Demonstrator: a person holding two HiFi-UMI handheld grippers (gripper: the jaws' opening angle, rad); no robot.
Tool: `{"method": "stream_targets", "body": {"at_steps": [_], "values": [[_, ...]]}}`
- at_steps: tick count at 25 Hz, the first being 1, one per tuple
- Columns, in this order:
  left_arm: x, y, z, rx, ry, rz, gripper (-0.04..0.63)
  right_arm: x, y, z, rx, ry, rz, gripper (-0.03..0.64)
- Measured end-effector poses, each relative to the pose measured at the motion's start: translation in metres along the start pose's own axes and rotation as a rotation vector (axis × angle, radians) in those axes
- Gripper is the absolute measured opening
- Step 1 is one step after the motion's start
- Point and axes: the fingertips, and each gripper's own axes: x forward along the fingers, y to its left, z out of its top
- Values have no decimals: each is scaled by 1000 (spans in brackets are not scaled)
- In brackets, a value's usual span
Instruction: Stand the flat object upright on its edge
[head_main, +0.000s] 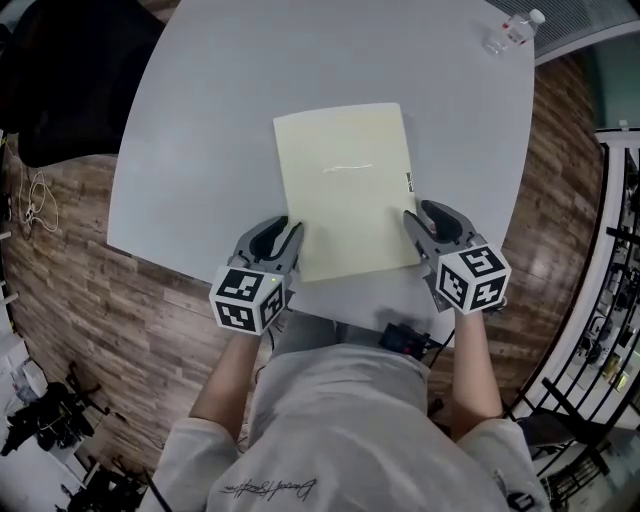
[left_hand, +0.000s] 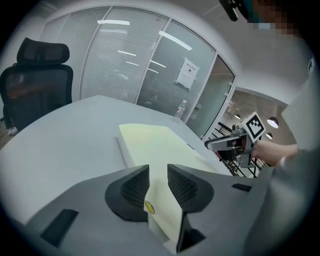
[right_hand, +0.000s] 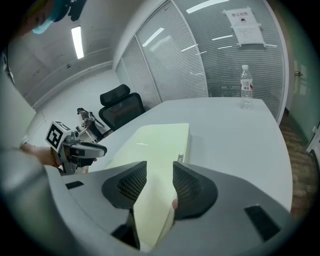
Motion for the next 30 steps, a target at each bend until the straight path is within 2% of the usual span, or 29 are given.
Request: {"method": "stream_targets", "body": {"at_steps": [3, 10, 18, 26, 30], "values": [[5, 9, -1, -47, 14, -27, 172, 9, -6, -1, 8, 18, -1, 196], [19, 20, -1, -98, 72, -101, 233, 25, -14, -2, 36, 71, 36, 230], [27, 31, 1, -292, 87, -188, 262, 37, -18, 0, 105, 101, 82, 267], [37, 35, -3, -354, 109, -213, 287, 48, -18, -9, 121, 157, 123, 275], [41, 33, -8, -354, 140, -220, 288, 52, -19, -10, 117, 183, 127, 275]]}}
